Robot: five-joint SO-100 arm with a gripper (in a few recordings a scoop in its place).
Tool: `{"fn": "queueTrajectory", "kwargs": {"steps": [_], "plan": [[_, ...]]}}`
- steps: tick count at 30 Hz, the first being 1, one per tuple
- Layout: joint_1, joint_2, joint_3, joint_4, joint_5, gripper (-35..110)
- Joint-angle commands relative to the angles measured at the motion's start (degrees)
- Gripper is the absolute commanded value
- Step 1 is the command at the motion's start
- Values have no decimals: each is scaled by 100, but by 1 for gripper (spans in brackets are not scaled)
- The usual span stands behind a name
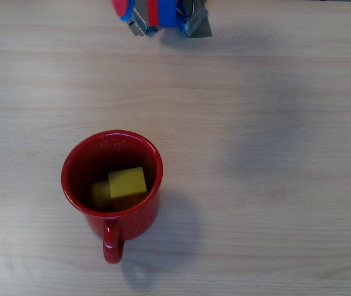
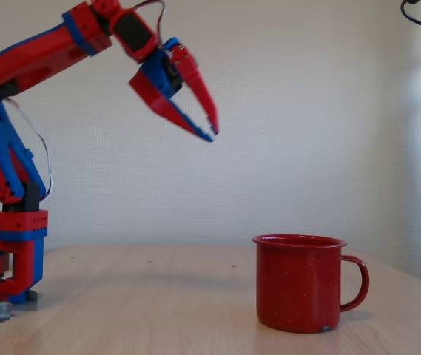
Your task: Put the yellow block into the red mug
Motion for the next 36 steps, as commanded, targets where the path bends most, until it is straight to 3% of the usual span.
{"fn": "queueTrajectory", "kwargs": {"steps": [1,12,22,36], "plan": [[-88,967,659,-334,-53,0],[-369,3568,4069,-905,-413,0],[-809,5546,6864,-888,9,0],[-976,6653,7963,-562,193,0]]}}
